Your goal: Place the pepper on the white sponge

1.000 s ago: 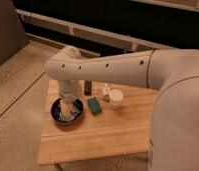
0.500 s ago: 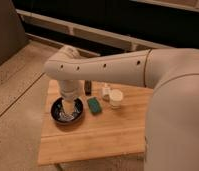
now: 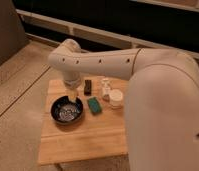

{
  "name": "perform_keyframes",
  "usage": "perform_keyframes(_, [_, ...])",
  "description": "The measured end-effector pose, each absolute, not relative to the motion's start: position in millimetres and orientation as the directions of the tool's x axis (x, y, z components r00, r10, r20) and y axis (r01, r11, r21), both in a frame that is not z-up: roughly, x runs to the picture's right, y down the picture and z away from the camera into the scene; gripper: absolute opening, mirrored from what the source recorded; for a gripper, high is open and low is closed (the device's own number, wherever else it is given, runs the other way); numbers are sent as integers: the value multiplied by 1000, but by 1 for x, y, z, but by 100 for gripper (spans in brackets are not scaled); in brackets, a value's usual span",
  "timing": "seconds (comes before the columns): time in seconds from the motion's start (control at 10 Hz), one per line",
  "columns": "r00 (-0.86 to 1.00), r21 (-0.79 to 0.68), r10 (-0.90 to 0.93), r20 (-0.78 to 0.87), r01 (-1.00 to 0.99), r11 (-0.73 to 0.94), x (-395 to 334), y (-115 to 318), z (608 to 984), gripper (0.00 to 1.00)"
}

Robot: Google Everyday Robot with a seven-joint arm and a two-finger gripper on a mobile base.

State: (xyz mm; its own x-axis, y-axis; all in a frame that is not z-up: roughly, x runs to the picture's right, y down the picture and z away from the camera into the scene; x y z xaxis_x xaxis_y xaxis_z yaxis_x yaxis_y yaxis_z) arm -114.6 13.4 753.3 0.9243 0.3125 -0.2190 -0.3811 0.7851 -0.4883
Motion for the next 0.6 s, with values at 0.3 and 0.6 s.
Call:
perform_keyframes(0.3, [936, -521, 297, -191, -353, 777, -119, 12, 776, 65])
perform_keyframes(0.6, [933, -524, 305, -192, -360, 772, -117, 13, 778, 65])
